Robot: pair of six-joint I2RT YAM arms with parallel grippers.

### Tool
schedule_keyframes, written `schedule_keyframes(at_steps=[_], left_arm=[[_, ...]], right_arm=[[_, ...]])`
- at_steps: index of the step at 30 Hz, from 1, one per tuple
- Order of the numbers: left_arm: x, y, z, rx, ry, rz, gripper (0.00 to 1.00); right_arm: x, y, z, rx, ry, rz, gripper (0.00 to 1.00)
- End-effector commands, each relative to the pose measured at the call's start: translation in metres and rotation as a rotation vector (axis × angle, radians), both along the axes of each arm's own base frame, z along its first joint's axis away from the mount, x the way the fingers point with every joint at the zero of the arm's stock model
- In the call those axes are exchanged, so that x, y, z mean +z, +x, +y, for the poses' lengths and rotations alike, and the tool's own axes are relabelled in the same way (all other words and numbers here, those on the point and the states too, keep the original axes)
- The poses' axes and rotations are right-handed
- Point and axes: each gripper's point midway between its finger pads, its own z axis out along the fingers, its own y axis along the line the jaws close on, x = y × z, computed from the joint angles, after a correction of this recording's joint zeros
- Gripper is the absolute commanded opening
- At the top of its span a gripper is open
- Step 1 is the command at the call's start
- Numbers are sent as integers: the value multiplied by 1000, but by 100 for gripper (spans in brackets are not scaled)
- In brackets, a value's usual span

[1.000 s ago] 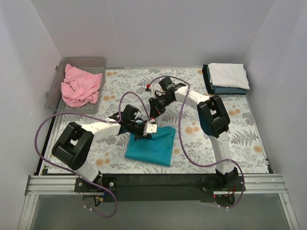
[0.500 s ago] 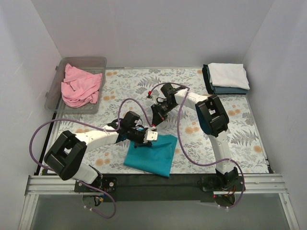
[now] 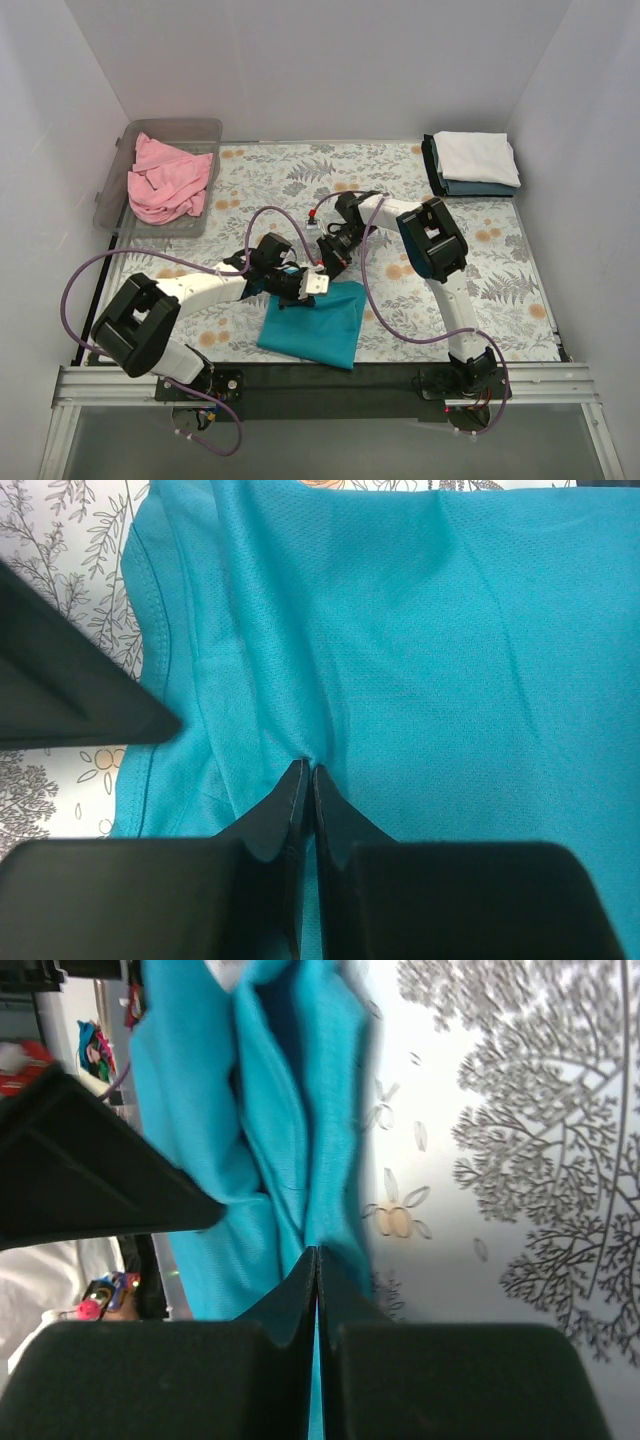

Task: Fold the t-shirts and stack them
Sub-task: Fold the tshirt

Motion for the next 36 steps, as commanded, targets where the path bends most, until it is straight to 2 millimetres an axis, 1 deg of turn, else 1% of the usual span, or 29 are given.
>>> schedule_keyframes(at_steps=[1, 5, 6, 8, 11, 12, 15, 22, 25, 26, 30, 35, 36], left_arm=[[30, 6, -7, -24, -52, -95, 0], [46, 13, -12, -45, -74, -168, 0], [53, 19, -15, -43, -81, -196, 0], [60, 27, -18, -38, -91, -232, 0], [67, 41, -24, -34, -102, -286, 0], [67, 41, -24, -36, -102, -289, 0], [63, 52, -28, -32, -101, -325, 0], [60, 85, -33, 4, -102, -403, 0], [61, 94, -36, 5, -111, -422, 0], [64, 96, -38, 3, -118, -424, 0], [62, 99, -41, -5, -122, -432, 0], [51, 96, -40, -7, -115, -405, 0], [54, 99, -42, -3, -131, -427, 0]], right_arm=[[-23, -12, -6, 32, -54, 36, 1], [-39, -13, -11, 42, -85, 40, 1], [-40, -14, -11, 43, -87, 44, 1], [-42, -17, -13, 45, -90, 52, 1], [-42, -18, -14, 50, -85, 50, 1], [-42, -19, -14, 49, -84, 52, 1], [-42, -21, -15, 51, -82, 55, 1], [-40, -23, -15, 52, -73, 60, 1], [-38, -23, -15, 51, -66, 61, 1], [-38, -24, -14, 52, -66, 64, 1], [-38, -24, -14, 51, -63, 65, 1], [-38, -24, -14, 52, -62, 64, 1], [-37, -23, -14, 52, -61, 59, 1]])
